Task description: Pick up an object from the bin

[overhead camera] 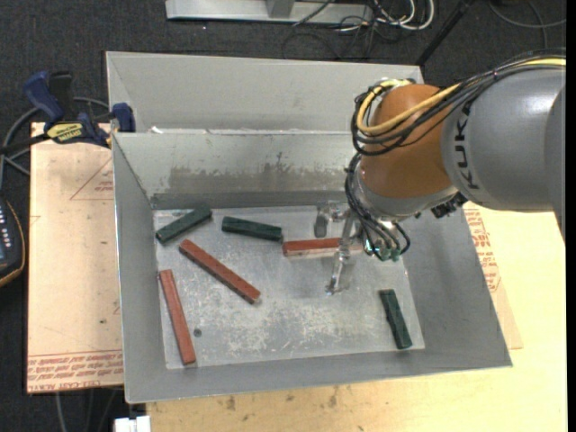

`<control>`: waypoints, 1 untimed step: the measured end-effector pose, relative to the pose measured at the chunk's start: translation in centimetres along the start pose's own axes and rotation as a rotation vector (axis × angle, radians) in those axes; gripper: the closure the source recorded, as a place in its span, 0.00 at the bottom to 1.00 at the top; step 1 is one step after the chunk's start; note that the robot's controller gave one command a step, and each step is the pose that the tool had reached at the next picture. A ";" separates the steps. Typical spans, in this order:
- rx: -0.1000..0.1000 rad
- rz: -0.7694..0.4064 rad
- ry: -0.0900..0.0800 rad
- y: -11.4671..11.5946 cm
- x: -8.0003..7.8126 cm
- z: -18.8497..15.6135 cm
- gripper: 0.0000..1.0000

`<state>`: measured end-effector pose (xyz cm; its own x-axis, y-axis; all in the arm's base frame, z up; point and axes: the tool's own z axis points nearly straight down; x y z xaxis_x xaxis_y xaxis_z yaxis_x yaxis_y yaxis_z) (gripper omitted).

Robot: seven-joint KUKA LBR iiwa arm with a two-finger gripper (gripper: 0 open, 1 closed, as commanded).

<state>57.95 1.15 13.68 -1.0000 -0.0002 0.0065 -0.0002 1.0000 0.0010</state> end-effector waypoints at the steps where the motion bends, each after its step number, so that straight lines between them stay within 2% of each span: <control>1: 0.000 0.020 -0.007 -2.3 -5.7 7.1 0.00</control>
Offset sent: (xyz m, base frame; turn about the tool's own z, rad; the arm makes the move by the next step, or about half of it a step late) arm 0.0561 -0.0225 -0.0668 0.0168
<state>63.57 -1.17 6.56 -0.9998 0.0197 -0.0001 0.0197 0.9998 0.0005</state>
